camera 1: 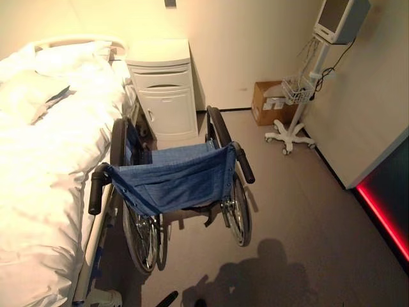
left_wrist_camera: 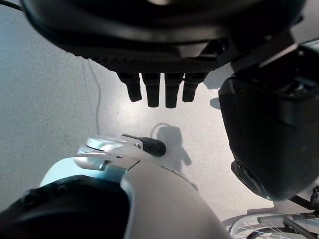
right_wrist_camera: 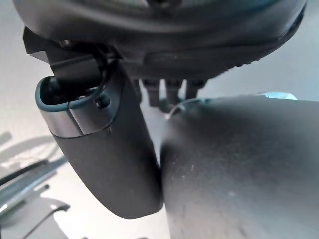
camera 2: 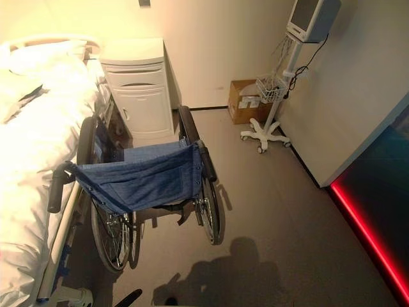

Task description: Push the wheelchair next to the bed

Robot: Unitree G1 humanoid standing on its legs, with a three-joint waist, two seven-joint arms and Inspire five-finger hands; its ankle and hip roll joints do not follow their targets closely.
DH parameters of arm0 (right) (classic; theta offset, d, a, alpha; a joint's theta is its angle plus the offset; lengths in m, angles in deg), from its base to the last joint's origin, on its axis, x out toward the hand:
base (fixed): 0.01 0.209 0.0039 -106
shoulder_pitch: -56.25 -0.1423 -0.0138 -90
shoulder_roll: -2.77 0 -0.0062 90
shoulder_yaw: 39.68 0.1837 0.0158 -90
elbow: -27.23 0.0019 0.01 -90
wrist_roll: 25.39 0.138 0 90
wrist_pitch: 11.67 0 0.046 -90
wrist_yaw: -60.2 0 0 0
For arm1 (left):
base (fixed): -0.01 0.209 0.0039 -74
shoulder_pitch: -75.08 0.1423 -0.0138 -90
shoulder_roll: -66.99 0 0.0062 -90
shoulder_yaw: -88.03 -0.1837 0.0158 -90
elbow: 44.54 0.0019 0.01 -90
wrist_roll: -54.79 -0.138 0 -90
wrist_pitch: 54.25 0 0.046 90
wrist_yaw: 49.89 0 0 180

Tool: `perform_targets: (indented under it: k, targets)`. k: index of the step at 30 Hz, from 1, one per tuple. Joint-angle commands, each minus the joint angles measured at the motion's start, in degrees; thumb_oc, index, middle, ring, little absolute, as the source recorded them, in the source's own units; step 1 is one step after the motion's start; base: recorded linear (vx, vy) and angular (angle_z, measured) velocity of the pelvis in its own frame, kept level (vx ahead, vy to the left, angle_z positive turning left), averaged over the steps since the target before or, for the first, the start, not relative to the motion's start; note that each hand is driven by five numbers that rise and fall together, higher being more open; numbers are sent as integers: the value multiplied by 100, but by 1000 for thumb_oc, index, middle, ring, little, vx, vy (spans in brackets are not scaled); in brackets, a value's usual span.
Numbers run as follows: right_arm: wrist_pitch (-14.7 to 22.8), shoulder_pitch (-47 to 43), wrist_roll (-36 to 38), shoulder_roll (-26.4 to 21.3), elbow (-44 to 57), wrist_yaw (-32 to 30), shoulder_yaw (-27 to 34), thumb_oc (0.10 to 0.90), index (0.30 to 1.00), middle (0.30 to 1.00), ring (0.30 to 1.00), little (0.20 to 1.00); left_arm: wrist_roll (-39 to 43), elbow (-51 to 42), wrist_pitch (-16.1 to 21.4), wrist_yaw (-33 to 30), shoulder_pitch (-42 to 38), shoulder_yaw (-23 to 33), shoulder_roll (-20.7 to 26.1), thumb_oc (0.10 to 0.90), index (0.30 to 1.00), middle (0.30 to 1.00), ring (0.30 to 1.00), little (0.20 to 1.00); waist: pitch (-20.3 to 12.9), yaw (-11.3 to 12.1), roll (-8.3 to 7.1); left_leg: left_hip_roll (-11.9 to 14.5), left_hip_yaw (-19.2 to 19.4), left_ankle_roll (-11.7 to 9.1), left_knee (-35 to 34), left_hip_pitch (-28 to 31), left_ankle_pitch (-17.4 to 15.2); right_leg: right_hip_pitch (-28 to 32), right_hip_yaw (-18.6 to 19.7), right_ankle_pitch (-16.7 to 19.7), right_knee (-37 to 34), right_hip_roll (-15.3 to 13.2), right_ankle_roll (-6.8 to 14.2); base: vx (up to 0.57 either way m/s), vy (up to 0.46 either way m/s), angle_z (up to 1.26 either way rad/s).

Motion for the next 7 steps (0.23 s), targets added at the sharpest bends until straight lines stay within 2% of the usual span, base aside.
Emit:
perform_targets:
  k: [1,7]
  targets:
    - [-259,-17,43,56,-334,309,-196,800,900,900,900,900,112,372,60,40,-321,-80,-213,800,900,900,900,900,68,113,107,-2,-51,-166,16,167,-461,-251,-66,310,139,48,54,0,0,0]
    - [-241,-4,-36,80,-384,295,-151,800,900,900,900,900,162,431,0,-6,-298,-35,-232,800,900,900,900,900,71,113,124,-12,-67,-162,16,213,-483,-198,-77,304,119,54,47,0,0,0]
